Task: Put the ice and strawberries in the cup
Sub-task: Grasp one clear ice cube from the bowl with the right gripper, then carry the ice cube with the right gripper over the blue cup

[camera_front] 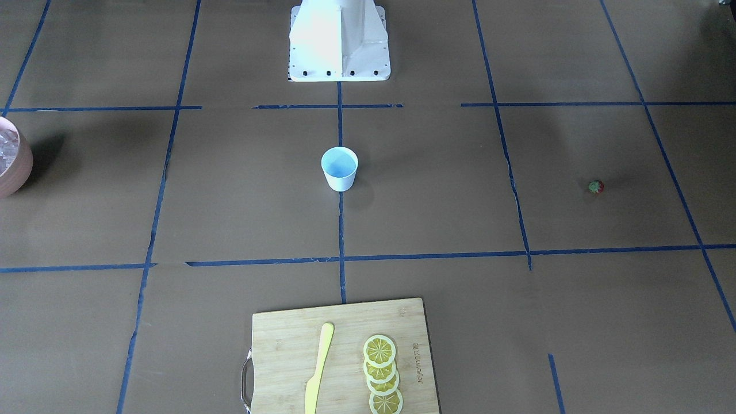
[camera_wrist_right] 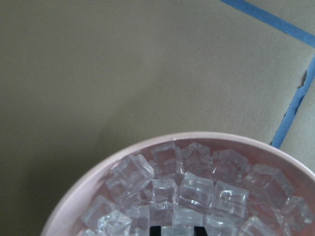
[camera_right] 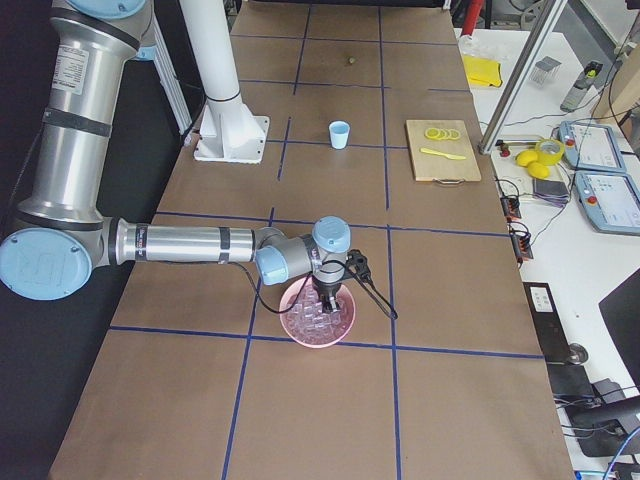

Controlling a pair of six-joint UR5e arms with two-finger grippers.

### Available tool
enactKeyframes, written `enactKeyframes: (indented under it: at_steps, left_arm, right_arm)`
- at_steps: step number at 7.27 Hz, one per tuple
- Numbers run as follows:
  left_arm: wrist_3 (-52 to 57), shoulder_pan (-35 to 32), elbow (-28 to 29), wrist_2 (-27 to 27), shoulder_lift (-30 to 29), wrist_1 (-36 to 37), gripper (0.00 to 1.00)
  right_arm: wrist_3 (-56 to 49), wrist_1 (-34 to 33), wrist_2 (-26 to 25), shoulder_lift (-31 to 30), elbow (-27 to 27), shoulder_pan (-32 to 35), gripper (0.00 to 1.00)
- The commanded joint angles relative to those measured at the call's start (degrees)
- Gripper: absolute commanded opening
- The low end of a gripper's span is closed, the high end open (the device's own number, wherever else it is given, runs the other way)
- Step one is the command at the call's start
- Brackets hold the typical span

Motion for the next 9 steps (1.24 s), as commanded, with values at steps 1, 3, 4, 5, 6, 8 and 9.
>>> enactKeyframes:
  at_steps: [1,3,4,5,6,8,9]
  left_arm:
    - [-0.12,0.03,-0.05,0.00,0.00,0.00,1.00]
    - [-0.12,0.03,-0.14,0.00,0.00,0.09,1.00]
    - [-0.12,0.03,-0.14,-0.09,0.00,0.09,1.00]
    - [-0.12,0.03,-0.14,0.00,0.00,0.09,1.00]
    - [-0.12,0.03,-0.14,-0.09,0.00,0.17,1.00]
    - [-0.12,0.03,-0.14,-0.09,0.00,0.26,1.00]
    - [-0.12,0.03,-0.14,-0.09,-0.09,0.26,1.00]
  right_arm:
    - [-0.02,-1.00,2.47,-0.09,3.11,1.76,0.00]
    - [-0.02,-12.01,3.00,0.26,11.95,4.83,0.00]
    - [-0.02,-18.44,2.91,1.13,16.70,5.37,0.00]
    - [0.16,-24.42,2.91,6.45,18.75,5.98,0.00]
    - [1.03,-31.26,2.91,13.46,18.51,5.47,0.00]
    - [4.96,-43.76,3.00,28.05,17.46,0.75,0.00]
    - [10.04,-45.73,3.00,33.17,16.84,-2.24,0.00]
